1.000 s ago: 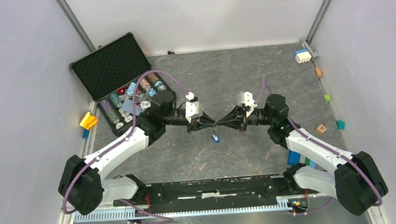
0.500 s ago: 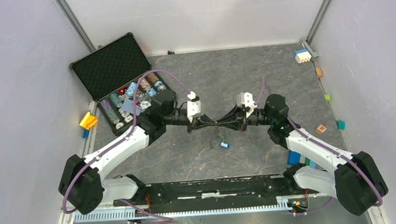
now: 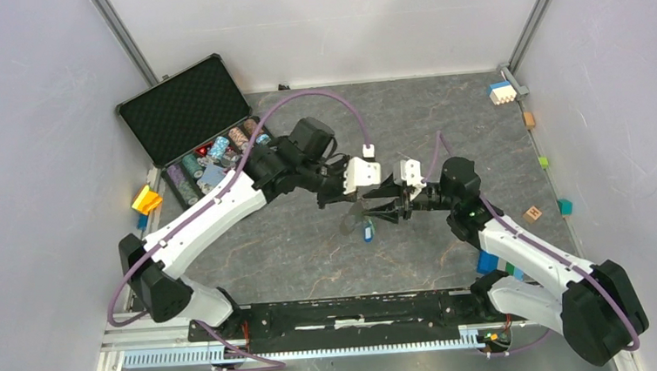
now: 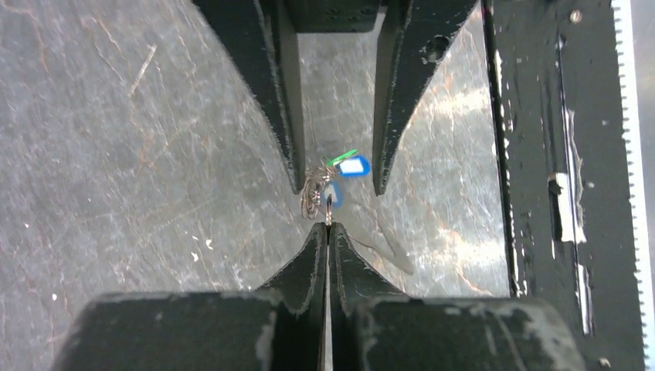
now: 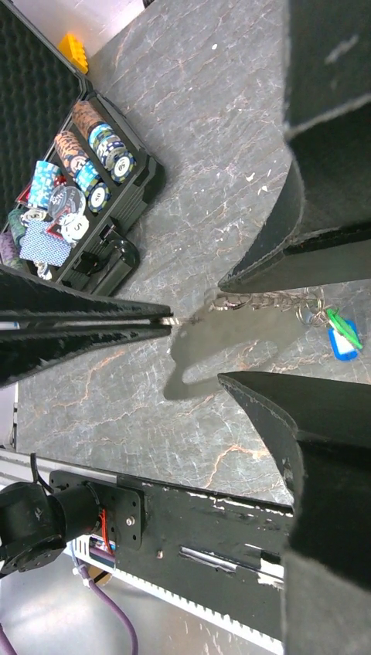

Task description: Put the keys on the keyring

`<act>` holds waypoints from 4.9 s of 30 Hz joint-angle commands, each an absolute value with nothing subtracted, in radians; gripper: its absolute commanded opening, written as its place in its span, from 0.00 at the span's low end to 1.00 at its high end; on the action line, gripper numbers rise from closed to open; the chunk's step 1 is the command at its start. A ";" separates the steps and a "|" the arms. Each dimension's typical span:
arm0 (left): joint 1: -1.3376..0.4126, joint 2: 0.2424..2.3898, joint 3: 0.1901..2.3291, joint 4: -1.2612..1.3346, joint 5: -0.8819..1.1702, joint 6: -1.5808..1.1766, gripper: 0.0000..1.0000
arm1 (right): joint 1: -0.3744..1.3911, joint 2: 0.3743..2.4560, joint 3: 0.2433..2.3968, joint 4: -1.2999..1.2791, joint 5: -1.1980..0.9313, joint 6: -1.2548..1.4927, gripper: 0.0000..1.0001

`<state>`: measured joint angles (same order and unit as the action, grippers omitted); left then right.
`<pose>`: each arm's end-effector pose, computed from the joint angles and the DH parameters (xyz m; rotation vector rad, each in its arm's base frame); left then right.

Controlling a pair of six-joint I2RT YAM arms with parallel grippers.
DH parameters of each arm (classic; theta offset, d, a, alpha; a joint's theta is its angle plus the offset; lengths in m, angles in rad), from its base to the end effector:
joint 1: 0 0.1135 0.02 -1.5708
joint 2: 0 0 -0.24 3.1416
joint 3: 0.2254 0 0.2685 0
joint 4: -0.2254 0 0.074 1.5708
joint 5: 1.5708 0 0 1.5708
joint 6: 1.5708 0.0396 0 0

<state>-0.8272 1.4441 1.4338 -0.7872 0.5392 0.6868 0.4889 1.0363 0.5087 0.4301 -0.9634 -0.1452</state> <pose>0.2067 -0.2548 0.3316 1.7812 1.5056 -0.7051 0.2056 0.1462 0.2307 -1.1956 1.2585 1.0512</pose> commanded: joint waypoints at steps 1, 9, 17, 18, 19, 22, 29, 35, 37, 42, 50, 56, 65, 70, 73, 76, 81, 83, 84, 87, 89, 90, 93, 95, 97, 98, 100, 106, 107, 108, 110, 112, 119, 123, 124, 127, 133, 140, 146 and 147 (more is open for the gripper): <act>-0.887 1.505 1.579 -1.072 0.354 0.770 0.02 | 0.489 1.009 0.539 0.470 -0.959 -0.133 0.46; -0.974 1.578 1.705 -1.170 0.237 0.733 0.02 | 0.489 1.023 0.510 0.593 -0.983 -0.009 0.38; -0.991 1.598 1.747 -1.173 0.256 0.704 0.02 | 0.489 1.082 0.458 0.792 -1.032 0.165 0.38; -0.992 1.601 1.751 -1.172 0.262 0.700 0.02 | 0.489 1.090 0.453 0.810 -1.039 0.185 0.37; -0.992 1.602 1.755 -1.172 0.268 0.696 0.02 | 0.489 1.094 0.450 0.829 -1.045 0.200 0.36; -0.992 1.608 1.757 -1.169 0.274 0.693 0.02 | 0.491 1.102 0.444 0.854 -1.054 0.218 0.35; -0.992 1.611 1.746 -1.154 0.296 0.686 0.02 | 0.498 1.113 0.440 0.877 -1.039 0.230 0.30; -0.992 1.605 1.743 -1.135 0.313 0.678 0.02 | 0.512 1.133 0.441 0.864 -1.029 0.214 0.29; -0.992 1.605 1.740 -1.134 0.321 0.678 0.02 | 0.514 1.143 0.442 0.862 -1.028 0.213 0.27; -0.992 1.606 1.730 -1.124 0.332 0.675 0.02 | 0.522 1.148 0.449 0.859 -1.023 0.209 0.23; -0.992 1.598 1.712 -1.109 0.328 0.674 0.02 | 0.525 1.146 0.454 0.822 -1.010 0.178 0.00; -0.975 1.557 1.672 -1.071 0.322 0.677 0.09 | 0.523 1.113 0.463 0.758 -0.984 0.120 0.00; -0.755 1.304 1.353 -0.699 0.643 0.663 0.59 | 0.496 1.049 0.454 0.806 -0.989 0.173 0.00; -0.667 1.180 1.103 -0.364 0.865 0.612 0.56 | 0.484 1.065 0.440 0.914 -1.013 0.264 0.00; -0.664 1.186 1.052 -0.298 0.957 0.602 0.52 | 0.480 1.070 0.431 0.960 -1.014 0.300 0.00; -0.664 1.194 1.005 -0.194 0.993 0.544 0.47 | 0.477 1.075 0.430 0.986 -1.019 0.320 0.00; -0.665 1.208 0.958 -0.041 0.995 0.444 0.40 | 0.476 1.090 0.422 1.045 -1.028 0.369 0.00; -0.664 1.209 0.945 -0.014 0.998 0.433 0.37 | 0.476 1.094 0.421 1.056 -1.033 0.379 0.00; -0.665 1.209 0.941 -0.008 1.003 0.432 0.36 | 0.475 1.096 0.420 1.059 -1.035 0.382 0.00; -0.667 1.212 0.925 0.025 1.018 0.426 0.33 | 0.474 1.097 0.419 1.061 -1.034 0.385 0.00; -0.667 1.215 0.917 0.042 1.028 0.415 0.31 | 0.472 1.099 0.420 1.065 -1.034 0.390 0.00; -0.666 1.215 0.914 0.044 1.033 0.416 0.29 | 0.472 1.101 0.419 1.070 -1.034 0.393 0.00; -0.666 1.212 0.904 0.044 1.042 0.433 0.28 | 0.467 1.100 0.417 1.077 -1.034 0.401 0.00; -0.666 1.209 0.893 0.052 1.046 0.437 0.25 | 0.466 1.100 0.417 1.080 -1.033 0.403 0.00; -0.666 1.213 0.879 0.088 1.048 0.414 0.24 | 0.466 1.103 0.416 1.081 -1.032 0.404 0.00; -0.666 1.216 0.876 0.110 1.050 0.396 0.21 | 0.466 1.106 0.417 1.082 -1.032 0.405 0.00; -0.666 1.226 0.876 0.136 1.055 0.371 0.18 | 0.465 1.111 0.416 1.083 -1.032 0.406 0.00; -0.670 1.241 0.886 0.155 1.055 0.339 0.04 | 0.465 1.112 0.411 1.079 -1.024 0.399 0.00; -0.670 1.241 0.886 0.155 1.055 0.339 0.02 | 0.466 1.112 0.411 1.072 -1.019 0.392 0.00; -0.669 1.242 0.884 0.155 1.054 0.338 0.02 | 0.465 1.111 0.411 1.059 -1.017 0.381 0.00; -0.670 1.238 0.888 0.138 1.035 0.333 0.02 | 0.465 1.104 0.413 1.032 -1.017 0.352 0.07; -0.676 1.232 0.935 -0.003 0.979 0.409 0.02 | 0.466 1.087 0.428 0.941 -1.017 0.270 0.24; -0.739 1.289 1.228 -0.646 0.672 0.697 0.02 | 0.465 1.004 0.509 0.554 -0.965 -0.077 0.47; -0.800 1.373 1.404 -0.879 0.514 0.708 0.02 | 0.466 1.010 0.510 0.567 -0.971 -0.069 0.48; -0.818 1.392 1.441 -0.919 0.475 0.706 0.02 | 0.466 1.014 0.511 0.578 -0.974 -0.059 0.48; -0.868 1.457 1.526 -1.023 0.404 0.689 0.02 | 0.467 1.020 0.508 0.611 -0.988 -0.029 0.47; -0.902 1.502 1.586 -1.054 0.389 0.653 0.02 | 0.471 1.030 0.490 0.657 -1.007 -0.002 0.44; -0.924 1.526 1.618 -1.054 0.388 0.635 0.02 | 0.481 1.073 0.482 0.730 -1.060 0.094 0.39; -0.929 1.548 1.632 -1.052 0.407 0.628 0.02 | 0.500 1.097 0.481 0.761 -1.077 0.123 0.33; -0.930 1.550 1.634 -1.053 0.409 0.627 0.02 | 0.504 1.097 0.482 0.761 -1.077 0.125 0.30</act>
<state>-0.9234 1.5372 1.5867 -1.0557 0.3943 0.6483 0.4911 1.0939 0.4721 0.6991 -1.0508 0.0921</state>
